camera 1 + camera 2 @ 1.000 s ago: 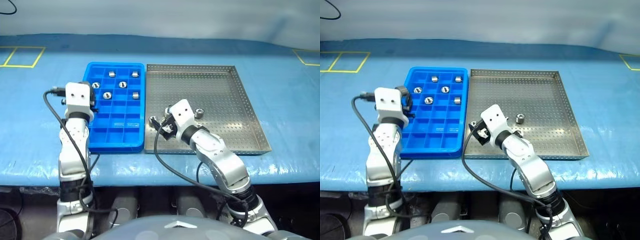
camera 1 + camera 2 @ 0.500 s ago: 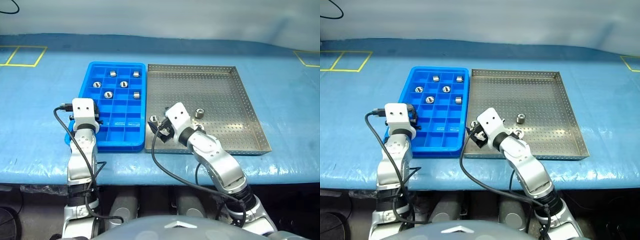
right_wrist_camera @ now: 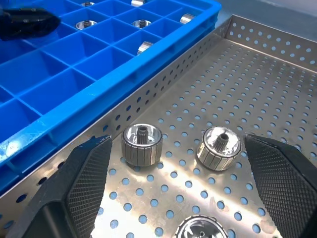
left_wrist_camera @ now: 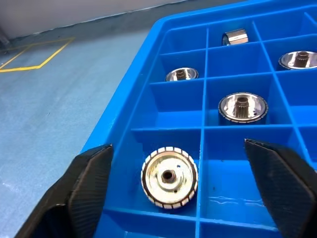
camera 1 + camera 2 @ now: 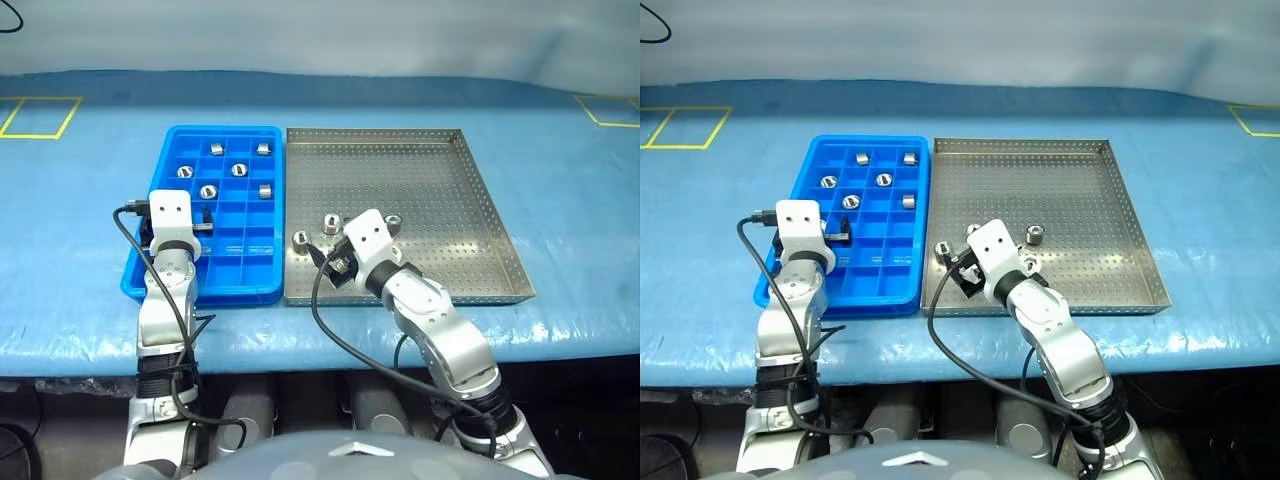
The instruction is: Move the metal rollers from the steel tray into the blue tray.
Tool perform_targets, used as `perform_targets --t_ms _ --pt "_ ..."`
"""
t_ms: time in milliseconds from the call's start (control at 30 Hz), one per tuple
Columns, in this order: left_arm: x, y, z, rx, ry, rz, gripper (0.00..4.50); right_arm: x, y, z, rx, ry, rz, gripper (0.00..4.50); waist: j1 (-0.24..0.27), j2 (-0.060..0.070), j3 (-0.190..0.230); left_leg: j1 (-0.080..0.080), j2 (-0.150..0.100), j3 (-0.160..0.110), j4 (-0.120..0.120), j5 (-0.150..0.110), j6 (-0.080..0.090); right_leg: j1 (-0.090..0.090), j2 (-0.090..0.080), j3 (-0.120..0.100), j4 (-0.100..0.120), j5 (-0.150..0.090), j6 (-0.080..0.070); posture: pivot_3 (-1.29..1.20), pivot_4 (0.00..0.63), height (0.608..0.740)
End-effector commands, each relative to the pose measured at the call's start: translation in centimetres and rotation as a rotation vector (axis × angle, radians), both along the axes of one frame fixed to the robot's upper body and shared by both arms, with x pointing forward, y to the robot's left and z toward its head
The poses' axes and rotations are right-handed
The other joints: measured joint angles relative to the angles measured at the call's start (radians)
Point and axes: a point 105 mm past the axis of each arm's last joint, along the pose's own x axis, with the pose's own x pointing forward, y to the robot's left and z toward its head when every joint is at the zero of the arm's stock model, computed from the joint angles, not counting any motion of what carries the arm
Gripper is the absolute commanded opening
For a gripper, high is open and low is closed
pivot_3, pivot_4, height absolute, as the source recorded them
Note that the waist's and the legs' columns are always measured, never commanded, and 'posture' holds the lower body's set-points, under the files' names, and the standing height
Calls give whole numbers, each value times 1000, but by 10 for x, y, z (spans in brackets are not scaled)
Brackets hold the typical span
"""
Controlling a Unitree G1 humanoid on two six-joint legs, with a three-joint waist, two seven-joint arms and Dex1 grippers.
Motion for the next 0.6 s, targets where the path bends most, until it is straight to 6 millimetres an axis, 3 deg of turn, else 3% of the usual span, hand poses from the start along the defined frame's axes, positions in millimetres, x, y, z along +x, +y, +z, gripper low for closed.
perform_targets --t_ms 33,133,233,333,500,600 --pt "11 -61 62 61 -121 -420 4482 0 -4 19 31 -59 -15 4500 4 0 0 -1 0 -1 0 0 0 0 0 -1 0 0 0 -67 150 740" --pt "13 -98 70 137 -56 -733 4482 2 -8 19 28 -59 -28 4500 -1 0 0 0 -1 0 0 0 0 0 0 0 -1 0 0 -75 150 740" --pt "7 -121 53 316 89 -1029 4482 3 -10 19 28 -62 -43 4500 -14 1 0 1 -1 1 -2 0 0 0 0 1 -2 0 0 -96 150 740" --pt "7 -132 31 365 255 -1201 4482 3 -13 17 24 -64 -68 4500 -24 1 0 1 -1 1 -4 0 0 -1 1 1 -1 -2 -2 -112 150 740" --pt "24 -135 7 506 443 -1274 4482 0 -17 14 41 -56 -109 4500 -37 1 1 -1 0 0 -4 0 0 -3 3 1 -1 -5 1 -148 150 740" --pt "27 -138 3 569 517 -1338 4482 -1 -20 10 43 -47 -143 4500 -44 1 1 -1 0 1 -4 0 0 -2 3 2 -1 -5 2 -165 150 740"
